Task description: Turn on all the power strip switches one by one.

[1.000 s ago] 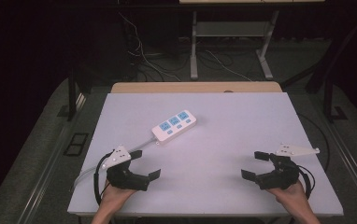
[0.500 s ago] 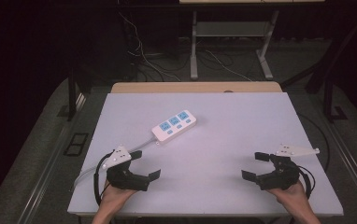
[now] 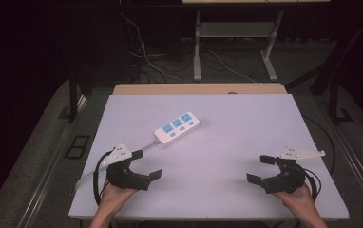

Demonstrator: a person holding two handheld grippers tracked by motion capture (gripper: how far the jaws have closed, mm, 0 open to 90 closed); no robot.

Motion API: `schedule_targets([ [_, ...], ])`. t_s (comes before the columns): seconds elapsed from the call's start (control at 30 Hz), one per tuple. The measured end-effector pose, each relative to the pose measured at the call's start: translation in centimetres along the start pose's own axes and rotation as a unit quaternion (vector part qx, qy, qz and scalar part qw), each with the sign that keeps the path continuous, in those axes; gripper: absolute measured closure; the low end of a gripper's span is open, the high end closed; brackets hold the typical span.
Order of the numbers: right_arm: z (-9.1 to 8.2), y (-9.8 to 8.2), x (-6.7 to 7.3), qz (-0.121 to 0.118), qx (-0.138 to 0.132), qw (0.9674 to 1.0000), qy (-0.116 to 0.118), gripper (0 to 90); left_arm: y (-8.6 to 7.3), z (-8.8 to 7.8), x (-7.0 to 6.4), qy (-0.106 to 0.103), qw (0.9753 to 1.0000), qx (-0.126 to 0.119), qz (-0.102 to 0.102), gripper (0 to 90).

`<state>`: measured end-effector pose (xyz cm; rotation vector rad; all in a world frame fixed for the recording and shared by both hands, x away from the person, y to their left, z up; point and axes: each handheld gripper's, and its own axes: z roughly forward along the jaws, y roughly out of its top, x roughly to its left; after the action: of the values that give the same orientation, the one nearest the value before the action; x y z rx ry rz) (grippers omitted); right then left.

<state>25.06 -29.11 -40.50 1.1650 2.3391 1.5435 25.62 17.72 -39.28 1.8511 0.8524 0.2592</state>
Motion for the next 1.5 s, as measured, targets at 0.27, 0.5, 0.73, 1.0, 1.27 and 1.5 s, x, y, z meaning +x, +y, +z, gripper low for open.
schedule_targets([
  [0.27, -0.1, -0.1, -0.1, 0.002, -0.002, 1.0, 0.0, 0.5, 1.2, 0.3, 0.5, -0.007, 0.9999, 0.007, -0.002, 0.0],
  [0.5, -0.1, -0.1, -0.1, 0.003, -0.002, 1.0, -0.001, 0.5, 1.7, 0.8, 0.8, -0.008, 0.9997, 0.023, 0.0, 0.0],
  [0.73, -0.1, -0.2, -0.1, 0.004, -0.002, 1.0, -0.001, 0.5, 2.4, 0.8, 1.4, -0.008, 0.9994, 0.032, -0.004, 0.0],
  [1.0, -0.1, -0.2, -0.1, 0.004, 0.0, 1.0, 0.001, 0.5, 3.8, 0.9, 1.7, -0.011, 0.9992, 0.039, 0.004, 0.0],
  [1.27, -0.1, -0.2, -0.1, 0.004, 0.0, 1.0, 0.0, 0.5, 5.1, 1.4, 1.9, -0.015, 0.9986, 0.05, 0.011, 0.0],
  [1.5, -0.1, -0.2, -0.1, 0.002, 0.0, 1.0, 0.001, 0.5, 6.3, 1.8, 2.2, -0.017, 0.9981, 0.057, 0.017, 0.0],
])
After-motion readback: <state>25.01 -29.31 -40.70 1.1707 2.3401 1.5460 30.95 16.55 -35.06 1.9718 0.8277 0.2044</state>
